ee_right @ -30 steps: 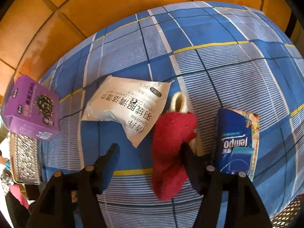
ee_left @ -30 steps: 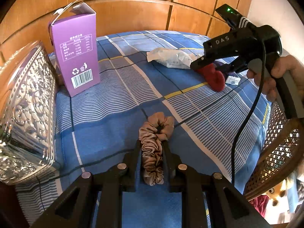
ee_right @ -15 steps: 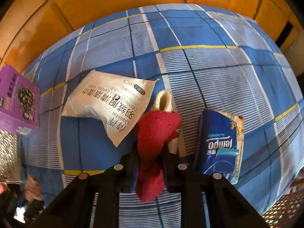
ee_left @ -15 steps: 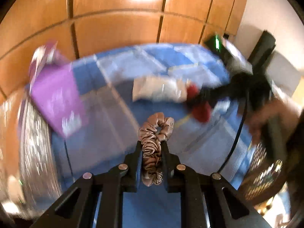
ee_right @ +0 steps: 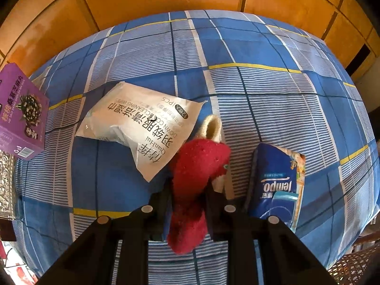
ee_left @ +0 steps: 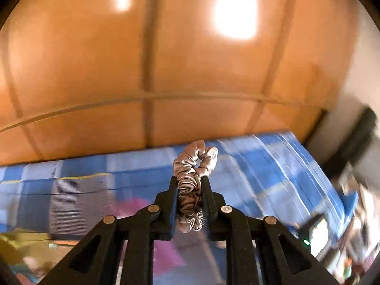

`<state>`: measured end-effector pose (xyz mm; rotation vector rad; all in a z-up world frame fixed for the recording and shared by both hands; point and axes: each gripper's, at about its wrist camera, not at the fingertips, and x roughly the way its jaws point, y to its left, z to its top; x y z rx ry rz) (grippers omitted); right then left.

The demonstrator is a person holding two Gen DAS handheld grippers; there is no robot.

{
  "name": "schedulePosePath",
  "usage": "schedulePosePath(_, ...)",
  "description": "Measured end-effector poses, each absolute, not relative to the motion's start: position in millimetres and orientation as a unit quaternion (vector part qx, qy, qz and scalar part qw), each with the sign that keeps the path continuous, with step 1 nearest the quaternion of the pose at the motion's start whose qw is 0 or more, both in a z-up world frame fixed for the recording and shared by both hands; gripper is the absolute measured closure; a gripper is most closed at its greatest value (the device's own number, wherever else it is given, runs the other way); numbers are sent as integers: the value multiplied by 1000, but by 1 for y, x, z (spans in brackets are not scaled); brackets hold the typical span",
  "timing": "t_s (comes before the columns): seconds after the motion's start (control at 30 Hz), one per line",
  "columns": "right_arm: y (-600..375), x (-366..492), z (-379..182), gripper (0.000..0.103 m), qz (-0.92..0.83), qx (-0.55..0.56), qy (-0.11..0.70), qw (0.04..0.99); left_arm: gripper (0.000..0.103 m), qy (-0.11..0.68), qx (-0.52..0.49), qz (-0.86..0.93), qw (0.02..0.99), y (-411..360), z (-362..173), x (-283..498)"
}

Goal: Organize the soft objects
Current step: 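Lift the brown scrunchie with left tool while right tool grasps the red fuzzy sock, then carry the brown scrunchie into the gold tray and open the left tool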

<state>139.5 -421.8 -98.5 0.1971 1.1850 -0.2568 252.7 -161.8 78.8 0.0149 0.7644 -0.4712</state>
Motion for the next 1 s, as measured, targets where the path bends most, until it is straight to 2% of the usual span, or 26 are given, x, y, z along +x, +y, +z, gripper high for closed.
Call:
schedulePosePath(0.27, -413, 142, -102, 79, -123, 73, 555, 820, 85, 370, -22, -110, 922, -21, 80, 265)
schedulePosePath(0.6, -393, 145, -108, 79, -127, 21, 551, 824, 84, 391, -101, 8, 915, 156, 21, 185)
schedulePosePath(0.93, -375, 139, -112, 80, -130, -9, 545, 828, 81, 418, -103, 75, 899, 222, -45, 111)
schedulePosePath(1.0, -377, 138, -108, 79, -130, -6, 546, 828, 71, 421, -104, 79, 898, 225, -54, 103)
